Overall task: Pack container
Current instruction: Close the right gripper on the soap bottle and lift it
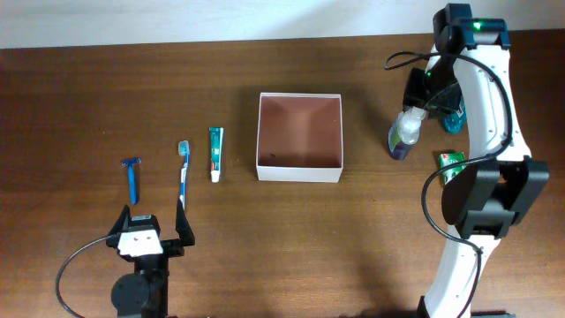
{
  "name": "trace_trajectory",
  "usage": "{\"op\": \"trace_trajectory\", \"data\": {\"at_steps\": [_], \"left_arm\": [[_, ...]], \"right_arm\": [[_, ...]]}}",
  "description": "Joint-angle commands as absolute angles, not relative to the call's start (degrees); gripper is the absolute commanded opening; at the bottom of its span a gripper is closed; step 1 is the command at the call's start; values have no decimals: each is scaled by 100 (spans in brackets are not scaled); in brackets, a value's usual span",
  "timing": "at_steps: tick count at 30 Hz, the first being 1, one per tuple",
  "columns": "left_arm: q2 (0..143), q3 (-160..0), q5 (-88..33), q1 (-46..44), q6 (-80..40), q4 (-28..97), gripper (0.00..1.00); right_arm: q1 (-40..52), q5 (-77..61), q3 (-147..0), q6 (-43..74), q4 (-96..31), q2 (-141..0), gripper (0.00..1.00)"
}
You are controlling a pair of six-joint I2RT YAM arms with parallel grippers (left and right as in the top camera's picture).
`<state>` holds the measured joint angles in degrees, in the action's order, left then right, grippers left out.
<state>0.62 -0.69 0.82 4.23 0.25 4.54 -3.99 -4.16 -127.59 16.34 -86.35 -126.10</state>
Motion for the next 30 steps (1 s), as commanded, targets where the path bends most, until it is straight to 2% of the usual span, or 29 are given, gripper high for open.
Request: {"op": "trace_trajectory", "data": {"at_steps": [1, 30], "left_arm": [[30, -51, 19, 401, 93, 478, 99], [30, -54, 19, 401, 93, 478, 99]], "right_arm": [[-340, -364, -12726, 1634, -8619, -12715, 48], [-340, -366, -12626, 1636, -8652, -12801, 47]]}}
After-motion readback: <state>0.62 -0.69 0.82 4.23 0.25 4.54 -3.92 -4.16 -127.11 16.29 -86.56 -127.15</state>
